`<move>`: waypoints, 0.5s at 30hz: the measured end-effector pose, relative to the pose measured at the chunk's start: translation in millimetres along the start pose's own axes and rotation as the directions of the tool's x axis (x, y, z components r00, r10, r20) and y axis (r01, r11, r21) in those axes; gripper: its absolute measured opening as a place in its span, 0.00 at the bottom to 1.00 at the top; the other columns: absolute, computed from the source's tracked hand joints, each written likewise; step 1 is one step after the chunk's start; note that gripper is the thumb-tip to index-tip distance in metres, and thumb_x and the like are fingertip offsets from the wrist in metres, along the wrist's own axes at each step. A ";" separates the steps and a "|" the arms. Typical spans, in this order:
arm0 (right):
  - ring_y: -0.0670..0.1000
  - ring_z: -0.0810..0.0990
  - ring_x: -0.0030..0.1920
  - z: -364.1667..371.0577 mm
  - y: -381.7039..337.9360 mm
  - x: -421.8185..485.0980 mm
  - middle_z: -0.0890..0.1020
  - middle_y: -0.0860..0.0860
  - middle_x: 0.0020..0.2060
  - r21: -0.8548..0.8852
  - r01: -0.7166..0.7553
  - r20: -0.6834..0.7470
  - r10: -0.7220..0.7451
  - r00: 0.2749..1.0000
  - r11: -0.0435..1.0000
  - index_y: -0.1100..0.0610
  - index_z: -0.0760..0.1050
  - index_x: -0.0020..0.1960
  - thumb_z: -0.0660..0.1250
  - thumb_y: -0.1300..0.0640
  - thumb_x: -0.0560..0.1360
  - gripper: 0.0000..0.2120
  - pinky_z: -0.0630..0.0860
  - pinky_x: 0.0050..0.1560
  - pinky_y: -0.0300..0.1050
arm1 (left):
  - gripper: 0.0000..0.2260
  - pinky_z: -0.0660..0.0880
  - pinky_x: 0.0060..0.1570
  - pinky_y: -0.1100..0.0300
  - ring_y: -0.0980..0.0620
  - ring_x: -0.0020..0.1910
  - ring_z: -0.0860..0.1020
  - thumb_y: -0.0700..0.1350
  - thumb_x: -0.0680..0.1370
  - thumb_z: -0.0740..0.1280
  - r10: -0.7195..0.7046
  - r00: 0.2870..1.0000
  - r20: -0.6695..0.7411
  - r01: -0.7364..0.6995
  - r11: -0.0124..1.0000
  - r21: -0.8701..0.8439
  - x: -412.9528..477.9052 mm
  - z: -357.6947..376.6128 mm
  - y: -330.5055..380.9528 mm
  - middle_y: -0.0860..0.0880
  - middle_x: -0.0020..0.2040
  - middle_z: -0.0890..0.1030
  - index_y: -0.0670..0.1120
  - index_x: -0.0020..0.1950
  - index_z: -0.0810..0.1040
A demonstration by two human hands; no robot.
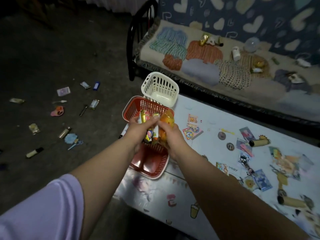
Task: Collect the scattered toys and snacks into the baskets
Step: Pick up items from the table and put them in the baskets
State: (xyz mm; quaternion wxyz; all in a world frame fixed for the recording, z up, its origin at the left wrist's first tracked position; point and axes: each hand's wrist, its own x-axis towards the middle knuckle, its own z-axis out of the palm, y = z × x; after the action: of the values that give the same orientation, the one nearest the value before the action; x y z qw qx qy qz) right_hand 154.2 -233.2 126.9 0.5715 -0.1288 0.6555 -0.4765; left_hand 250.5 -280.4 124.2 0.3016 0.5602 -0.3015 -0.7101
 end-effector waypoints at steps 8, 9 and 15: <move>0.62 0.81 0.50 12.6 -15.6 91.5 0.78 0.60 0.54 0.047 -0.044 -0.087 0.048 0.995 0.998 0.54 0.67 0.66 0.61 0.56 0.74 0.21 0.81 0.44 0.56 | 0.12 0.77 0.53 0.49 0.45 0.39 0.82 0.52 0.76 0.65 -0.118 0.981 0.154 0.118 0.993 0.012 86.7 7.0 14.9 0.44 0.40 0.84 0.44 0.48 0.82; 0.62 0.81 0.50 13.4 -10.6 107.3 0.80 0.60 0.54 0.037 -0.045 -0.077 0.047 0.996 0.998 0.54 0.68 0.65 0.62 0.55 0.74 0.20 0.81 0.45 0.57 | 0.12 0.78 0.50 0.51 0.47 0.37 0.82 0.51 0.76 0.65 -0.130 0.979 0.159 0.126 0.992 0.031 96.4 8.5 13.5 0.45 0.38 0.84 0.44 0.46 0.82; 0.59 0.81 0.51 18.8 5.8 156.1 0.82 0.56 0.52 -0.164 -0.094 -0.067 0.084 0.994 0.982 0.55 0.72 0.62 0.59 0.46 0.74 0.21 0.77 0.56 0.57 | 0.19 0.81 0.40 0.53 0.46 0.40 0.83 0.51 0.75 0.68 -0.115 0.990 0.082 0.100 0.981 0.164 148.3 10.7 0.4 0.42 0.50 0.84 0.43 0.63 0.76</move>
State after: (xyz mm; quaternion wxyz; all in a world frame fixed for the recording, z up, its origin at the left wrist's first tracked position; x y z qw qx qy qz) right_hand 123.9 -350.6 26.7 0.5597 -0.1324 0.7149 -0.3976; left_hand 211.9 -393.3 35.6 0.2029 0.5650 -0.3400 -0.7239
